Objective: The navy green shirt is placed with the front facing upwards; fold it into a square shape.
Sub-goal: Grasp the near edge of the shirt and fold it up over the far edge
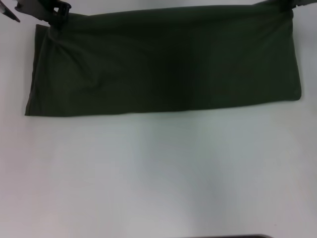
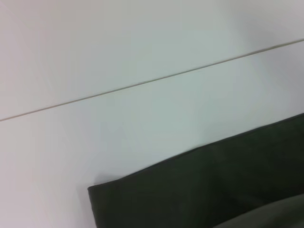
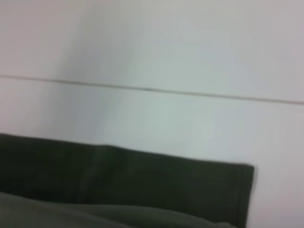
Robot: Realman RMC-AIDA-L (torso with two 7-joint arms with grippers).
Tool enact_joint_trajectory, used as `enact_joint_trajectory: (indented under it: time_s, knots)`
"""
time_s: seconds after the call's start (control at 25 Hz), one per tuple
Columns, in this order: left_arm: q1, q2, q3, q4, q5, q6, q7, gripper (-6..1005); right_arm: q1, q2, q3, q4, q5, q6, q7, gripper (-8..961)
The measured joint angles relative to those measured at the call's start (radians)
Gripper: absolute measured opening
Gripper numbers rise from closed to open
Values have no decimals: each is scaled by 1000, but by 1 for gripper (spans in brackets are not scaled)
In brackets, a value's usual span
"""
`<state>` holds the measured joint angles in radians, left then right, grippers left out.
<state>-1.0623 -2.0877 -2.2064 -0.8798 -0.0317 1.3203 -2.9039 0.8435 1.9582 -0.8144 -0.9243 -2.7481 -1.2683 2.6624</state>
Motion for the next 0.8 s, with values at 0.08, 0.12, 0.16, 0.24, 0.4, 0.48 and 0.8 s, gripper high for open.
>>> enact_joint_trajectory:
  time_s: [0.08,0.12,0.16,0.24,0.4,0.48,0.8]
  knots:
    - [-4,-3,1,5,11,-4,-8,25,6,12,-2,0,-2,25,0,73]
    - [-6,-5,1,7,16,-8,-11,25,8,16,-5,0,-3,35,1,72]
    - [-6,-9,2,7,19,-15,-13,24,9,22,-11,0,-4,49,2,72]
    - [-7,-15,2,7,20,-29,-16,24,11,30,-26,0,-6,74,7,72]
    - [-13,-23,2,15,21,-60,-23,24,13,43,-44,2,-8,111,11,72]
    - [-18,-23,2,26,21,-70,-26,24,14,46,-46,4,-8,125,11,72]
    - [-22,-17,2,42,21,-92,-49,24,18,48,-51,47,-9,185,11,72]
